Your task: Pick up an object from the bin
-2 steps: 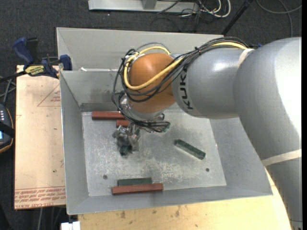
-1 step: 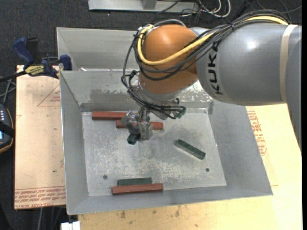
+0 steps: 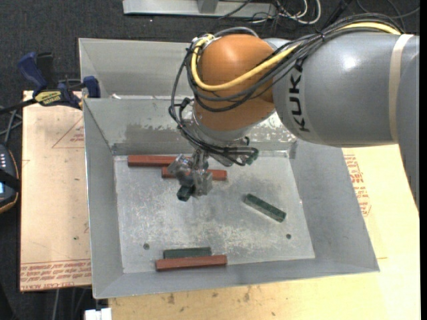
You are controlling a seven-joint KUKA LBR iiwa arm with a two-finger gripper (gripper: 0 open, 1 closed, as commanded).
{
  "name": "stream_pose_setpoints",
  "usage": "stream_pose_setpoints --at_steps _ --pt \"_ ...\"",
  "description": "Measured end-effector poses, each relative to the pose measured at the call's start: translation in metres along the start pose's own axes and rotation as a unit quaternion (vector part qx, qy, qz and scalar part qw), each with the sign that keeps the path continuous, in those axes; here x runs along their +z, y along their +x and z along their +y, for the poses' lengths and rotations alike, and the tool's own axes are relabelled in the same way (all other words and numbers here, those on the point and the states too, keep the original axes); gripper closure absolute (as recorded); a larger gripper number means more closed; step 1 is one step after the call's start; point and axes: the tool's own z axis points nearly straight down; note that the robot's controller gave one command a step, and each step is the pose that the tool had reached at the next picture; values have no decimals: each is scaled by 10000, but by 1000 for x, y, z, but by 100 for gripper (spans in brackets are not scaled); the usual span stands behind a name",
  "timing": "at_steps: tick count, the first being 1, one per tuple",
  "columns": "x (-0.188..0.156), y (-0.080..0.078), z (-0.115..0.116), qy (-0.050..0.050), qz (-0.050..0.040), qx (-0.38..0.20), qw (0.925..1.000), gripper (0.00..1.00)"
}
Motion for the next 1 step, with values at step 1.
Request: stream_pose_setpoints --at_steps 1 --pt "-126 47 -38 32 -18 -1930 9812 100"
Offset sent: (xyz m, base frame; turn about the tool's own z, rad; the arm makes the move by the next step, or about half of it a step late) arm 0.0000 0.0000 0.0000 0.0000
